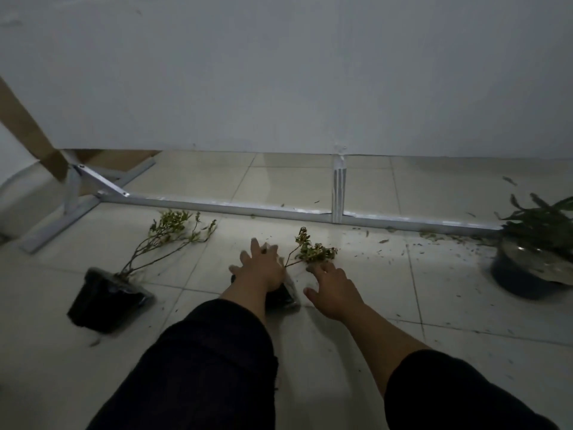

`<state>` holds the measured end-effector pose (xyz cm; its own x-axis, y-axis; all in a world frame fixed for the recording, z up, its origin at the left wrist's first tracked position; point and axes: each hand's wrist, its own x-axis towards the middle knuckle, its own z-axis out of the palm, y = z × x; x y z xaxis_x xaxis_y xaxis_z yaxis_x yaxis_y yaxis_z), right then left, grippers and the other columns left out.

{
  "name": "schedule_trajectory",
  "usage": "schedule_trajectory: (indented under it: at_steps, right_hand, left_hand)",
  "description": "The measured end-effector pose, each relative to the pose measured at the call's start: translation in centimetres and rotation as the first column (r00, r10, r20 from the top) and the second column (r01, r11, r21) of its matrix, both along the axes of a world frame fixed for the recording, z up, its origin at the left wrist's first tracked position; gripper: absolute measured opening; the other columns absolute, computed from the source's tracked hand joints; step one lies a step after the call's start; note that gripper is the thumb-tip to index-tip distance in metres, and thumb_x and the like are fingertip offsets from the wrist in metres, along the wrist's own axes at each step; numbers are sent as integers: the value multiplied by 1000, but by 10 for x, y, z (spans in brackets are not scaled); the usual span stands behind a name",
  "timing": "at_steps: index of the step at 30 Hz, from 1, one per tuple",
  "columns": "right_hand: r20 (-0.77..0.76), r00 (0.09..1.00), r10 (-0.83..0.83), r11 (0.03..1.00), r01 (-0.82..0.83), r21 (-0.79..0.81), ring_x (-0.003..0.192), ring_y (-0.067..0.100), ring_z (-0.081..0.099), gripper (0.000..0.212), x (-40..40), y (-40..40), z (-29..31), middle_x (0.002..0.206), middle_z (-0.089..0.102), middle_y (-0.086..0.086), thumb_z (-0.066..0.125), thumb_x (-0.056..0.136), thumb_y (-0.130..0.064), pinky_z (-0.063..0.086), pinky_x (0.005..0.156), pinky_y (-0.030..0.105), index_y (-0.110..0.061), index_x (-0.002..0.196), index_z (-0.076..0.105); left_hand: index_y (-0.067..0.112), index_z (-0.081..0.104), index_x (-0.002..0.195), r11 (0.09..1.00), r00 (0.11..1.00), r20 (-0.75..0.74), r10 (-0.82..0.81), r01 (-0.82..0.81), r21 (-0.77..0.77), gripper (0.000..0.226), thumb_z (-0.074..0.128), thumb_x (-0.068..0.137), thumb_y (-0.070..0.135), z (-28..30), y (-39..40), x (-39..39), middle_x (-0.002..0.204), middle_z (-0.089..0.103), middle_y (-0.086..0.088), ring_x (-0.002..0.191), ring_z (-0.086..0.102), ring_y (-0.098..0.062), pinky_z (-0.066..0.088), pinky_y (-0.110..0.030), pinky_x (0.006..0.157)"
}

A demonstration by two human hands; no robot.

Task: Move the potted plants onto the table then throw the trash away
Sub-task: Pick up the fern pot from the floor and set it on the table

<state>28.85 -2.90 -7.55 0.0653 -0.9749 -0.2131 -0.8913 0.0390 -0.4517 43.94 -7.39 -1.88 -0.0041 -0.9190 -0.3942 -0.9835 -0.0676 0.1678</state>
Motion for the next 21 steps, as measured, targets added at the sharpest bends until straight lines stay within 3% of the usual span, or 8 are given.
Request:
schedule_trajectory:
  at_steps: [4, 8, 10, 13, 15, 18, 21]
  right_hand:
    - [104, 993, -55, 986, 37, 164, 127, 38, 43, 56, 26, -4, -21, 147, 32, 16, 47, 94, -37, 41, 104, 43, -22, 145, 31]
    - [341, 921, -189, 950, 84, 300, 126, 39, 44, 45, 53, -6, -22, 142, 41, 22, 37, 98, -22, 40, 102, 39, -11, 142, 36]
    - [505, 788, -353, 897, 132, 421, 118, 37, 53, 41, 61, -5, -20, 133, 52, 19, 38, 97, -17, 48, 94, 40, -11, 137, 43]
    - [674, 457, -580, 796, 145, 587, 93, 34, 66, 40, 67, 3, -17, 110, 65, 16, 45, 90, -8, 53, 61, 33, -14, 129, 51]
    - [721, 334, -607, 791, 168, 588, 93, 35, 68, 46, 66, 9, -15, 112, 66, 16, 53, 85, -4, 54, 59, 32, -18, 130, 52]
    - [795, 287, -534, 845, 225, 486, 102, 28, 62, 57, 56, 19, -8, 124, 60, 11, 62, 81, 5, 58, 71, 31, -15, 133, 50]
    - [793, 430, -431, 896, 308, 320, 111, 19, 52, 64, 33, 29, 1, 121, 53, 2, 67, 76, 9, 47, 97, 30, -12, 134, 50]
  left_hand:
    - [33, 9, 152, 998, 988, -149, 38, -30, 56, 57, 32, 100, 37, -6, -8, 21, 161, 5, -12, 145, 15, -43, 18, -51, 120]
    - [27, 13, 152, 998, 963, -268, 39, -25, 56, 57, 34, 100, 33, -2, -8, 31, 160, 13, -15, 145, 19, -38, 20, -46, 120]
    - [25, 19, 152, 999, 947, -321, 13, 4, 52, 55, 35, 99, 27, 2, -6, 34, 158, 22, -15, 143, 26, -35, 25, -42, 119]
    - [21, 23, 151, 999, 931, -365, 14, 0, 37, 54, 35, 99, 21, 10, -1, 37, 158, 25, -12, 144, 27, -31, 24, -38, 118]
    - [20, 25, 151, 1000, 934, -357, 4, 4, 22, 54, 37, 99, 22, 11, -1, 37, 156, 30, -14, 141, 32, -32, 27, -38, 116]
    - [18, 33, 147, 1000, 938, -346, -24, 26, 2, 52, 44, 96, 24, 13, -2, 29, 149, 39, -15, 134, 41, -33, 34, -38, 111]
    - [16, 39, 144, 999, 921, -388, -36, 39, -2, 54, 52, 91, 20, 17, -2, 9, 147, 41, -13, 133, 42, -31, 36, -38, 111]
